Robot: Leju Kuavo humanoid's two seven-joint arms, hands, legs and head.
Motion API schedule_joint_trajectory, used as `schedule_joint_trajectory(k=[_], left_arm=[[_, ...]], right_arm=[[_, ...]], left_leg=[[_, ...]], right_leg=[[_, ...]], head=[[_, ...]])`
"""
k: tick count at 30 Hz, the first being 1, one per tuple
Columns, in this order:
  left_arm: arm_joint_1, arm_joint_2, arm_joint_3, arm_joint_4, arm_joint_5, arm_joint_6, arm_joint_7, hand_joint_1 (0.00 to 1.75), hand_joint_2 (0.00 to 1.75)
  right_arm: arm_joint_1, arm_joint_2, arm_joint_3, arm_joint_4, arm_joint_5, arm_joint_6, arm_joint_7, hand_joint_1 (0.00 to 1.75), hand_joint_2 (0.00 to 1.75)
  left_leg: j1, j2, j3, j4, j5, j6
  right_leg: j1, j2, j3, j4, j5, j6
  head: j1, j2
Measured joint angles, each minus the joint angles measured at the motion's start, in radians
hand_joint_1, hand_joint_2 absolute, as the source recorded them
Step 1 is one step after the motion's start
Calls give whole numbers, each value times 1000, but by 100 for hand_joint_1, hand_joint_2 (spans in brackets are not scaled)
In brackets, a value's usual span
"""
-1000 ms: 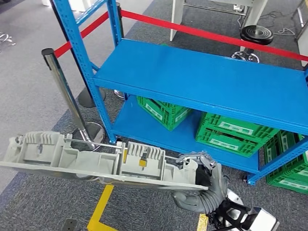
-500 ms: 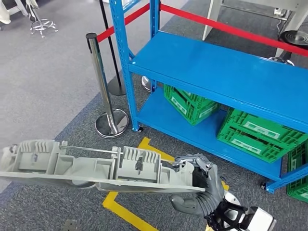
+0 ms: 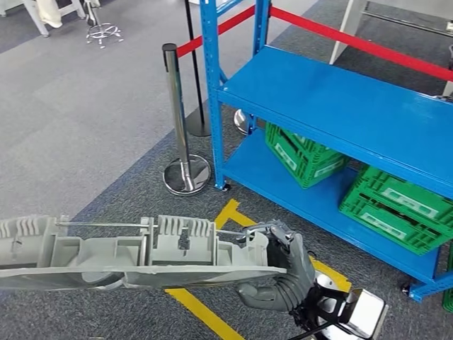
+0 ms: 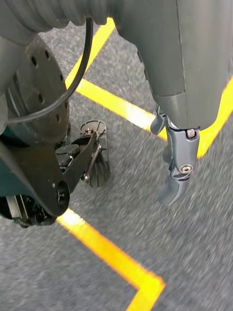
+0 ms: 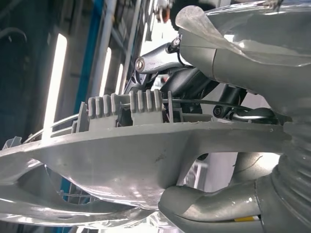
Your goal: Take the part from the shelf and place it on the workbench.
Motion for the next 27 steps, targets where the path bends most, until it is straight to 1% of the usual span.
schedule_joint_trajectory(k=[1,2,3,4,5,6,7,8,9,10,11,12,13,14,15,16,17,18,19,20,21,22,23,24,25,26,27], left_arm=[[2,0,3,-3,-3,0,1,0,175],[5,-1,10,-9,-9,0,3,0,175],[9,-5,24,-20,-27,1,5,0,175],[13,-10,43,-33,-47,1,8,0,175],[15,-17,61,-47,-67,1,11,0,175],[16,-25,81,-61,-87,-2,12,0,175],[16,-32,95,-70,-99,-5,13,0,175],[16,-38,106,-77,-111,-9,13,0,175],[17,-43,116,-82,-124,-13,14,0,175],[18,-47,123,-85,-137,-14,14,0,175],[18,-51,132,-89,-149,-14,14,0,175],[18,-55,140,-93,-161,-14,14,0,175],[18,-59,147,-98,-171,-14,14,0,175],[18,-63,155,-102,-180,-14,14,0,175],[19,-68,163,-106,-187,-15,14,0,175],[21,-72,172,-110,-193,-15,14,0,175],[22,-78,179,-114,-197,-16,14,0,175],[22,-82,186,-118,-199,-17,14,0,175],[21,-86,191,-122,-200,-19,14,0,175],[18,-91,194,-124,-200,-19,14,0,175],[16,-94,197,-125,-200,-20,14,0,175],[14,-98,199,-126,-200,-20,14,0,175],[13,-100,201,-126,-200,-21,14,0,175],[13,-101,204,-126,-200,-21,14,0,175],[14,-103,208,-126,-200,-20,14,0,175],[13,-104,212,-126,-200,-20,13,0,175],[11,-105,217,-126,-200,-19,11,0,175]], right_arm=[[-1,0,1,1,0,0,0,175,175],[-4,0,2,1,-1,0,0,175,175],[-9,0,3,3,-3,-1,0,175,175],[-15,1,5,4,-5,-1,0,175,175],[-21,2,7,5,-8,-1,0,175,175],[-24,2,8,7,-10,-1,1,175,175],[-26,3,10,11,-11,-1,2,175,175],[-26,3,11,14,-11,-1,3,175,175],[-25,3,13,17,-12,-1,4,175,175],[-25,3,14,18,-12,-1,4,175,175],[-25,3,14,19,-12,-1,5,175,175],[-24,3,15,19,-12,-1,5,175,175],[-24,3,15,19,-12,-1,6,175,175],[-23,3,15,19,-12,-3,8,175,175],[-23,3,16,18,-12,-4,10,175,175],[-22,3,16,19,-11,-7,12,175,175],[-20,3,16,18,-11,-9,13,175,175],[-18,3,15,18,-11,-12,13,175,175],[-14,3,15,17,-11,-14,13,175,175],[-10,3,14,16,-11,-15,13,175,175],[-7,3,14,16,-11,-17,13,175,175],[-5,3,14,16,-11,-17,13,175,175],[-3,3,13,16,-10,-18,14,175,175],[-2,3,13,16,-10,-18,14,175,175],[-2,3,13,16,-10,-18,14,175,175],[-1,3,14,16,-10,-17,14,175,175],[-1,3,14,16,-10,-17,15,175,175]], left_leg=[[1,5,20,-32,12,0],[1,23,54,-89,27,0],[-3,41,89,-150,39,9],[-6,52,121,-211,51,24],[-9,52,134,-245,54,42],[-13,30,132,-253,56,61],[-12,3,128,-257,59,71],[-14,-20,125,-256,62,76],[-15,-42,124,-253,62,76],[-15,-56,124,-250,62,75],[-16,-69,122,-246,62,73],[-16,-81,117,-240,62,69],[-16,-92,110,-237,64,63],[-15,-103,102,-235,68,56],[-13,-114,96,-234,73,48],[-12,-117,90,-233,75,41],[-13,-107,84,-224,69,36],[-14,-86,73,-200,52,31],[-14,-57,53,-154,23,26],[-12,-31,26,-93,-10,20],[-9,-17,0,-30,-39,15],[-6,-10,-18,17,-56,11],[-4,-7,-20,32,-55,8],[-2,-3,-2,6,-35,8],[-1,9,32,-53,-3,9],[-3,31,70,-121,25,13],[-8,55,102,-184,45,19]], right_leg=[[0,-5,4,1,-1,2],[0,-13,7,2,-3,6],[1,-29,11,4,-6,14],[2,-47,15,6,-11,26],[1,-31,-1,36,-32,37],[-1,-3,-47,121,-65,47],[-4,32,-95,199,-88,52],[-7,71,-137,263,-97,53],[-7,82,-155,274,-73,53],[-8,93,-133,210,-27,51],[-10,115,-110,148,5,49],[-13,135,-89,93,24,48],[-14,150,-77,65,27,46],[-14,156,-74,58,22,45],[-14,148,-71,53,23,41],[-14,136,-71,53,26,35],[-16,124,-70,50,30,29],[-19,110,-69,46,34,23],[-19,94,-68,43,36,19],[-18,80,-69,43,36,16],[-17,63,-69,43,36,15],[-16,48,-70,44,35,15],[-16,35,-70,44,35,15],[-16,22,-70,44,34,16],[-16,11,-68,44,33,18],[-16,0,-66,44,31,21],[-13,-10,-65,45,29,25]], head=[[0,0],[0,0],[1,0],[2,0],[6,0],[10,0],[13,0],[16,0],[17,0],[17,0],[16,0],[16,0],[15,0],[15,0],[15,0],[15,0],[12,0],[8,0],[5,0],[1,0],[0,0],[0,0],[0,0],[0,0],[-1,0],[0,0],[-1,0]])
